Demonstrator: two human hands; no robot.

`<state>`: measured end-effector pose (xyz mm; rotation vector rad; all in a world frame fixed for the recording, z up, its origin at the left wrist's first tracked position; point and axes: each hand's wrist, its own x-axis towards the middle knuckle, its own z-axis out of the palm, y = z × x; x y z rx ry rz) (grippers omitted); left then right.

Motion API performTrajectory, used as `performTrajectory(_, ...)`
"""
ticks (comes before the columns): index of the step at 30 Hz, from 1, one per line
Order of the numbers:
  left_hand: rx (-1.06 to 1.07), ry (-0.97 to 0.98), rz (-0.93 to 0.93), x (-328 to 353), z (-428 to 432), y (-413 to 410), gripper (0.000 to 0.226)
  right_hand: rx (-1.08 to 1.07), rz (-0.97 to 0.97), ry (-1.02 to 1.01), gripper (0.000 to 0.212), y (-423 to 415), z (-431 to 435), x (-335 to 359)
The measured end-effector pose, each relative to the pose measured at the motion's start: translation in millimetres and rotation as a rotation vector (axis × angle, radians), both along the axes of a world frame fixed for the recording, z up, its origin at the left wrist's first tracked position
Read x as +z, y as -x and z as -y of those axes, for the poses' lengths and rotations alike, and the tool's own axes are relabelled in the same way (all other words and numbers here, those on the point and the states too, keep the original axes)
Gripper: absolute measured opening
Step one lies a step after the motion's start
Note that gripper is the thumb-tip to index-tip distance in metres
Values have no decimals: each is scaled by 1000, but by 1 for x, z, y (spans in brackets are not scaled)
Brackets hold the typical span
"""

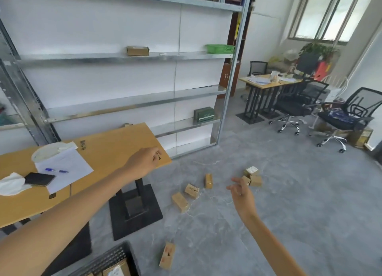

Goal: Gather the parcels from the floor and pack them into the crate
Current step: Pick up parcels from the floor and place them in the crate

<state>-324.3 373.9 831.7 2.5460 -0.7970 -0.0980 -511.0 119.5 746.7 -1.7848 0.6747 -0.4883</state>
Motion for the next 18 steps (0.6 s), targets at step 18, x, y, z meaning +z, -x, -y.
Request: performTrajectory(18,-110,-52,-107,-62,84,-53,27,-2,-82,-23,21,-39,83,-36)
